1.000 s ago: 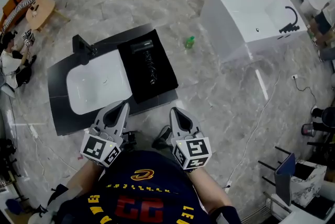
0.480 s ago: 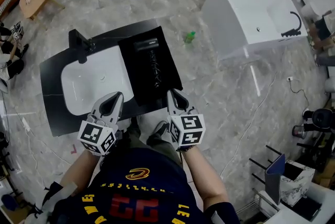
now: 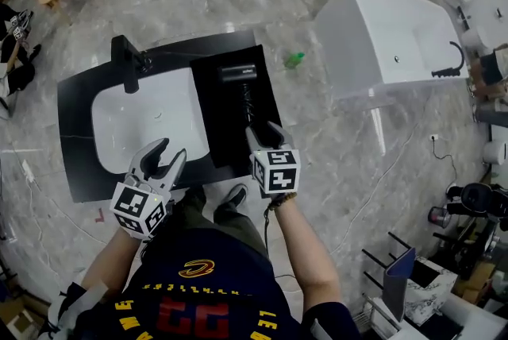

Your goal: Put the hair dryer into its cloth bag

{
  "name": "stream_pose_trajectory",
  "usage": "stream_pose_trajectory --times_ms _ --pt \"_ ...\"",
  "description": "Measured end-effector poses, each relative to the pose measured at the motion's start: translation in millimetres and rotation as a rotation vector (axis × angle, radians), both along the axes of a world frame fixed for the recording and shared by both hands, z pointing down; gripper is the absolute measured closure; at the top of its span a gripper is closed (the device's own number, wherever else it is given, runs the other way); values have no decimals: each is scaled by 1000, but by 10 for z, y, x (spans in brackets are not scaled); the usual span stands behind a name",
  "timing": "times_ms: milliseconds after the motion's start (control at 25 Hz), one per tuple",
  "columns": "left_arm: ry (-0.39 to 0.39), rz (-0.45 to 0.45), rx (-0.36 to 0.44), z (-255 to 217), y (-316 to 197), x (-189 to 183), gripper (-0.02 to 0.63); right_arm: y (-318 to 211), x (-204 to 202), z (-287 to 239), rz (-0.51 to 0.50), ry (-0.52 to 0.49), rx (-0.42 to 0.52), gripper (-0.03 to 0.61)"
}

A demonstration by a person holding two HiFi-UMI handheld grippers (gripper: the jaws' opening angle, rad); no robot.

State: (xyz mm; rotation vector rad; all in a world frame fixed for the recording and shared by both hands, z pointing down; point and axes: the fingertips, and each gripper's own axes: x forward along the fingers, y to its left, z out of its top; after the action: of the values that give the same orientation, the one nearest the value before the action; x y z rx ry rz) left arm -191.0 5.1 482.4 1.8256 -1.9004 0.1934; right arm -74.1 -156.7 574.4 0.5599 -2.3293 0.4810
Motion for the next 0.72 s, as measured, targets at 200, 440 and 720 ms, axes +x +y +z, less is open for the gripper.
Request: stream_pose_trajectory --times_ms 200,440,720 --pt "19 -57 -11 72 205 -213 448 -166 -280 356 -34 88 -21 399" --pt "44 -142 -20 149 479 -455 448 -314 -528 751 -65 237 -56 356" --pt "40 -189 -22 161 619 -621 448 -374 -637 1048 -69 339 -81 347"
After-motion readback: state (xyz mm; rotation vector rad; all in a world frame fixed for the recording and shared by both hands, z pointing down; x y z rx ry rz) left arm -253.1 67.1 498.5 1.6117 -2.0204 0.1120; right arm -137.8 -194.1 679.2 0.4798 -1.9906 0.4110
